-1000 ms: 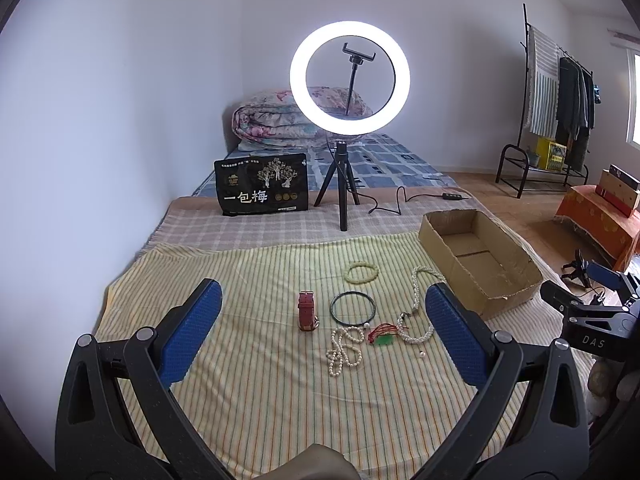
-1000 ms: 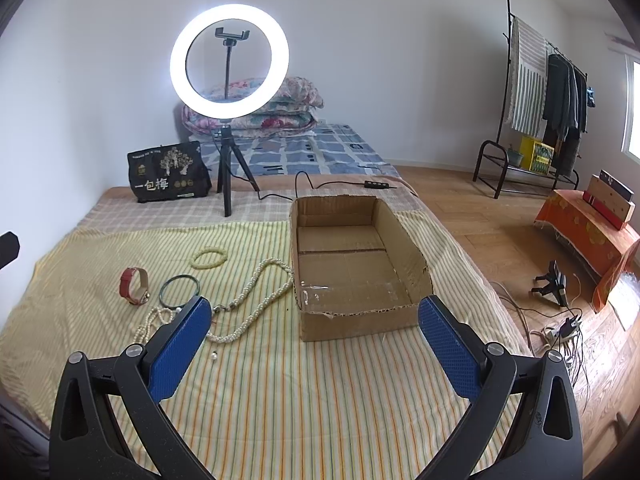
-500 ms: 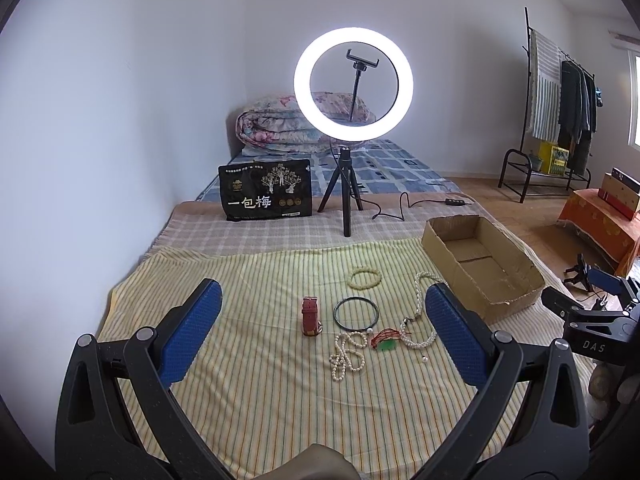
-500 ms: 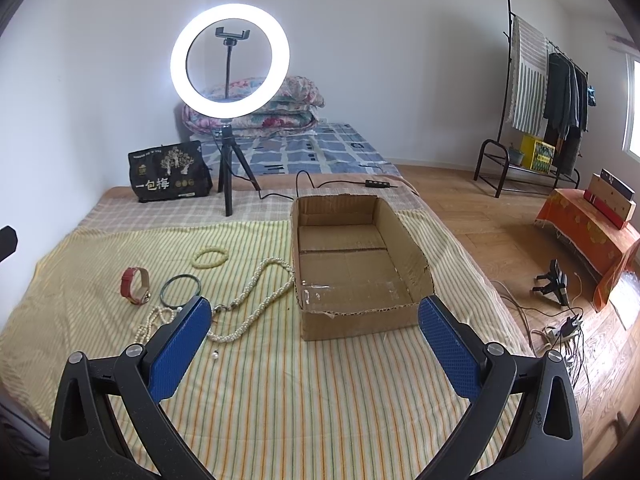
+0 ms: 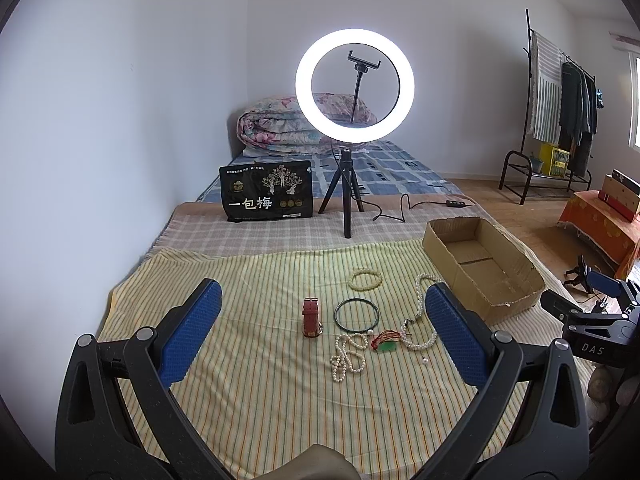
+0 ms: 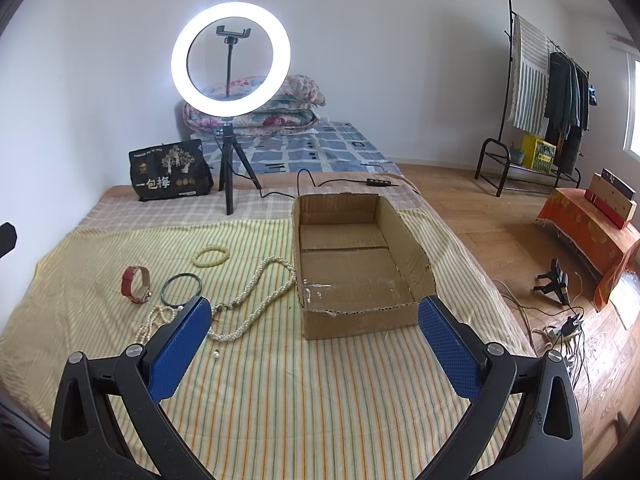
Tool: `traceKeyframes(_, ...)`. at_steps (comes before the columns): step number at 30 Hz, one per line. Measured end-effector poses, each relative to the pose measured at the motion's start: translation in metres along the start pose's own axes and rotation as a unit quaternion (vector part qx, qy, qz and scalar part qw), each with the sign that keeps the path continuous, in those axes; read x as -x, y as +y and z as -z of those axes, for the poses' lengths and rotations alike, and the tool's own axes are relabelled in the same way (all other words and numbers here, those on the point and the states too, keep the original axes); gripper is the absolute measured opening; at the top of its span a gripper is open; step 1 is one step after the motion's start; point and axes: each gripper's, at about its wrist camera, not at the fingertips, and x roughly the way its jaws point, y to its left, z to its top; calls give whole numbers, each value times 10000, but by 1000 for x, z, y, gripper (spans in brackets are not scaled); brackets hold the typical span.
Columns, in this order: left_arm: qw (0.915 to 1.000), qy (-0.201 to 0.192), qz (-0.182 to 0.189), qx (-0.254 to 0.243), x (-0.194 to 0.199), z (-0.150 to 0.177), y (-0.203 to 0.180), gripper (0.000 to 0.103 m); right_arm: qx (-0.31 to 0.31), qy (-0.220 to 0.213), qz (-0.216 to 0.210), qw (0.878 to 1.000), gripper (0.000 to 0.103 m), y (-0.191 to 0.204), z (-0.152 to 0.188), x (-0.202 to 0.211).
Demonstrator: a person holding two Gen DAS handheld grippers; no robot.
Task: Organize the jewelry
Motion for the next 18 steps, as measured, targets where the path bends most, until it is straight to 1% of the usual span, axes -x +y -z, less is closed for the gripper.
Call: traceKeyframes(18,10000,-9,2,2,0,2,0,103,2,11,-6,10000,102,0,0,-1)
